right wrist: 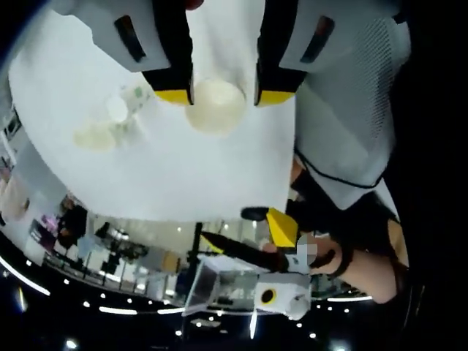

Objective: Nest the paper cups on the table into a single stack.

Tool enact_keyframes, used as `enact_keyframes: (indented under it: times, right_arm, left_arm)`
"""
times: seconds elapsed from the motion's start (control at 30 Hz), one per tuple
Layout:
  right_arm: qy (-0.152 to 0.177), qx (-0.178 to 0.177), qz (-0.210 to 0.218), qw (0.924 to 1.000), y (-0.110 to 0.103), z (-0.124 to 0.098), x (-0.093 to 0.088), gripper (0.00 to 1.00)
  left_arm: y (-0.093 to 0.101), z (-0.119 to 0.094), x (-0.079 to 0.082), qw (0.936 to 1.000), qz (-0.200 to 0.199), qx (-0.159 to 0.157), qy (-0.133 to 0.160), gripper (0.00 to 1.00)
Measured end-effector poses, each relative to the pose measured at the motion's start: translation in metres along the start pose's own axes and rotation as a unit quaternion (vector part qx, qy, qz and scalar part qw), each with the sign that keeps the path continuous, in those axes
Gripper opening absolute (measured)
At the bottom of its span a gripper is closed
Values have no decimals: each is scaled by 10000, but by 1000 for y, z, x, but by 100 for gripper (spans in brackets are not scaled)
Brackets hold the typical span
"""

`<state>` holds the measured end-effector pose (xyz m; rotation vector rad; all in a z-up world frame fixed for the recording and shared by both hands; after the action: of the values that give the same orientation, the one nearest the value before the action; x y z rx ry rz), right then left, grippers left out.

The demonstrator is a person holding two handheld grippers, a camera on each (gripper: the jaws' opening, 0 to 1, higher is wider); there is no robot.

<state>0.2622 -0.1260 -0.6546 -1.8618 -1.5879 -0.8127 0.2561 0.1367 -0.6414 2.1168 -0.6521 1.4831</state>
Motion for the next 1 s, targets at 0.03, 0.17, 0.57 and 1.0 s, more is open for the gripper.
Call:
enact_keyframes:
  times: [0.03, 0.17, 0.57, 1.0]
  right_arm:
    - [46, -46, 16, 10000, 1, -3, 0, 33]
    - [346, -252, 277, 9987, 6, -11, -1, 37]
    - [970, -990, 898, 9863, 21, -41, -11, 47]
    - [1262, -1634, 1296, 9698, 29, -64, -28, 63]
  left_arm:
    - [0, 0, 0, 10000, 4, -2, -4, 88]
    - [-1, -1, 1, 10000, 21, -10, -8, 89]
    - [-2, -2, 1, 10000, 42, 21, -6, 89]
    - [-1, -4, 0, 10000, 16, 44, -2, 88]
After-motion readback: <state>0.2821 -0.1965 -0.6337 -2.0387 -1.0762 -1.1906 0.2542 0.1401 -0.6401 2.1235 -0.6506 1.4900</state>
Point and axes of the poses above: the point that each gripper's makers call its tool centre point, and the gripper's own axes: z roughly forward along the fingers, y roughly to its right, x roughly out of its top, the point moved 10 cm from there along -z, roughly backward along the fingers, and after that the axes turned 8 degrees about x, right-handed, at the moved point
